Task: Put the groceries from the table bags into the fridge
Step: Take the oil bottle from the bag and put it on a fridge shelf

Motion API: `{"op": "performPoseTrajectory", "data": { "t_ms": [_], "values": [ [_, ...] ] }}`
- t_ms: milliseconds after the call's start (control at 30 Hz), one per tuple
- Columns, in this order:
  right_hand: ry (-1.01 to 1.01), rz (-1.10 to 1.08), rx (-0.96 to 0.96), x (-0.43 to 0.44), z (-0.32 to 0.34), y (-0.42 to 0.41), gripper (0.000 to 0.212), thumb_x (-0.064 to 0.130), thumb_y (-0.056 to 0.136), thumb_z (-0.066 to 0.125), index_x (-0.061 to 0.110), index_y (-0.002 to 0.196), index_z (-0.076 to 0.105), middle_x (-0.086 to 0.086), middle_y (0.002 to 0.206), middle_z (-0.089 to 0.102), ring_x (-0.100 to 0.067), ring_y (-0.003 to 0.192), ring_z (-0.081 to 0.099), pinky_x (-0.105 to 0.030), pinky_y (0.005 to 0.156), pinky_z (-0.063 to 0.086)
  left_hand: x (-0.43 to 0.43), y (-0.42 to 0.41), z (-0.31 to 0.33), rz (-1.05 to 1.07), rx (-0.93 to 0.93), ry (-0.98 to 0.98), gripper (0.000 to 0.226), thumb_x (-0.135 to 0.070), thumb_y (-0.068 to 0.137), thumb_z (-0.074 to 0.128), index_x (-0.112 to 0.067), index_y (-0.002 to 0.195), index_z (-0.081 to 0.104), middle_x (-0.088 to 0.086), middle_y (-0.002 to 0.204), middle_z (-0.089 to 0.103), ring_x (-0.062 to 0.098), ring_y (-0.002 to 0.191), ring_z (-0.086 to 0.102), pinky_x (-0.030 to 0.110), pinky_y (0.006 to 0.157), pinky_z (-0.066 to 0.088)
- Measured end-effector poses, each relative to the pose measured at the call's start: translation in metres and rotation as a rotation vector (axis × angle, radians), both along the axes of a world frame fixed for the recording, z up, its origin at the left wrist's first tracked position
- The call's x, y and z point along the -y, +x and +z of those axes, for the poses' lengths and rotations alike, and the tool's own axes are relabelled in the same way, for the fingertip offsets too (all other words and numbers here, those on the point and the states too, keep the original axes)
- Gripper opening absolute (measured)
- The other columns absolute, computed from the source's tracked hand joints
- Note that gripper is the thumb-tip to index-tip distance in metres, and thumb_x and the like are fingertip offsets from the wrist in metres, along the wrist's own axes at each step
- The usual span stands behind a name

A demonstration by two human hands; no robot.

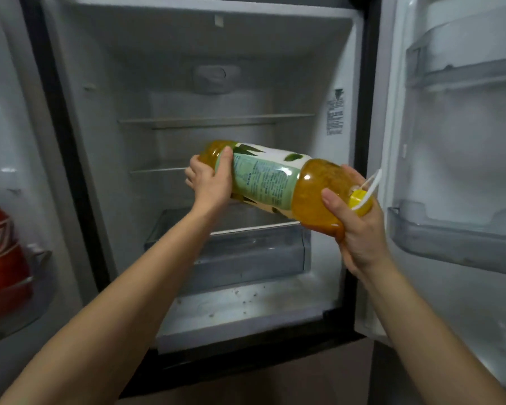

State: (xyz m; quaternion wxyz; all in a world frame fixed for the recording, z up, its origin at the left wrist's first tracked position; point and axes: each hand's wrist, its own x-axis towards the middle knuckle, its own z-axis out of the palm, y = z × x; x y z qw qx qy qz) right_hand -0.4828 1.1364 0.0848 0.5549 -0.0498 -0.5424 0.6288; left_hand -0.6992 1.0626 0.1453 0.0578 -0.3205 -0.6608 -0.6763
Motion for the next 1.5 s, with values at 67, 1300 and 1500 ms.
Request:
{"op": "performPoseTrajectory", "data": {
  "t_ms": [67,1300,1500],
  "values": [
    [0.062,-0.023,-0.022,-0.021,0.016,-0.018,0.082,0.034,0.059,0.094,0.032,0.132,0.056,0.001,0.126,0.067,-0.025,0.117,0.066,-0.059,0.088,0.057,-0.024,-0.015,0.020,0.043,-0.025,-0.039,0.076,-0.053,0.101,0.039,-0.005,0.155,0.014,0.021,0.157,0.017,0.034,0.148,0.010,0.039,0.120,0.009],
    [0.507,-0.965,0.801,-0.172,0.091,-0.237,0.078,0.068,0.081,0.066,0.010,0.130,0.046,-0.016,0.122,0.065,-0.040,0.111,0.063,-0.044,0.086,0.053,-0.130,-0.183,0.043,0.201,-0.685,-1.044,0.052,-0.042,0.100,0.025,-0.011,0.122,0.061,0.019,0.136,0.056,0.035,0.116,0.056,0.038,0.087,0.043],
    [0.359,-0.845,0.838,-0.193,0.108,-0.251,0.086,0.059,0.082,0.072,0.008,0.142,0.036,-0.017,0.133,0.060,-0.040,0.121,0.058,-0.044,0.095,0.049,-0.124,-0.181,0.036,0.279,-0.776,-1.011,0.057,-0.046,0.101,0.020,-0.014,0.119,0.065,0.018,0.129,0.062,0.035,0.111,0.059,0.037,0.078,0.040]
  ]
}}
